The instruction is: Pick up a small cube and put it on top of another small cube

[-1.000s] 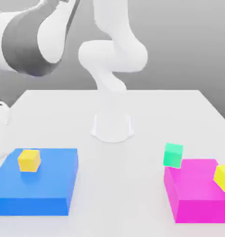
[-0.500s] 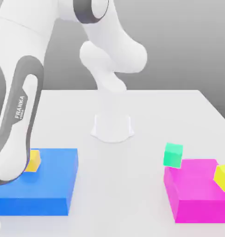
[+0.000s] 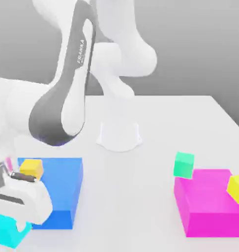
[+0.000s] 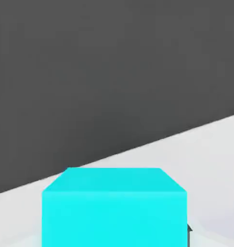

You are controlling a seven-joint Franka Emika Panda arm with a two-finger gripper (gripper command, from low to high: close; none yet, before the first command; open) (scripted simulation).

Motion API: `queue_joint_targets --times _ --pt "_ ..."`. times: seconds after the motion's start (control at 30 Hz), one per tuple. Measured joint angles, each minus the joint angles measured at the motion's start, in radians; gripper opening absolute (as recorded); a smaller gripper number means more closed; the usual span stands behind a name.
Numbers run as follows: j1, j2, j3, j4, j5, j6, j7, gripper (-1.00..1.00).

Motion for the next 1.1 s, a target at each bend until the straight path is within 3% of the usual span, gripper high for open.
queue_joint_targets --times 0.33,0.6,0.8,0.83,1.1 --pt "0.275 -0.366 0.158 -0.299 -0.062 -0.058 0.323 -1.0" --pt "0.417 -0.661 0.341 -0.536 -0.022 -0.111 0.517 -1.0" --pt "0.434 -0.563 0.396 -0.626 -0.015 0.077 0.557 -1.0" --pt "0.433 -0.542 0.4 -0.633 -0.017 0.106 0.559 1.0" --pt "0.433 -0.565 0.398 -0.626 -0.017 0.075 0.559 1.0"
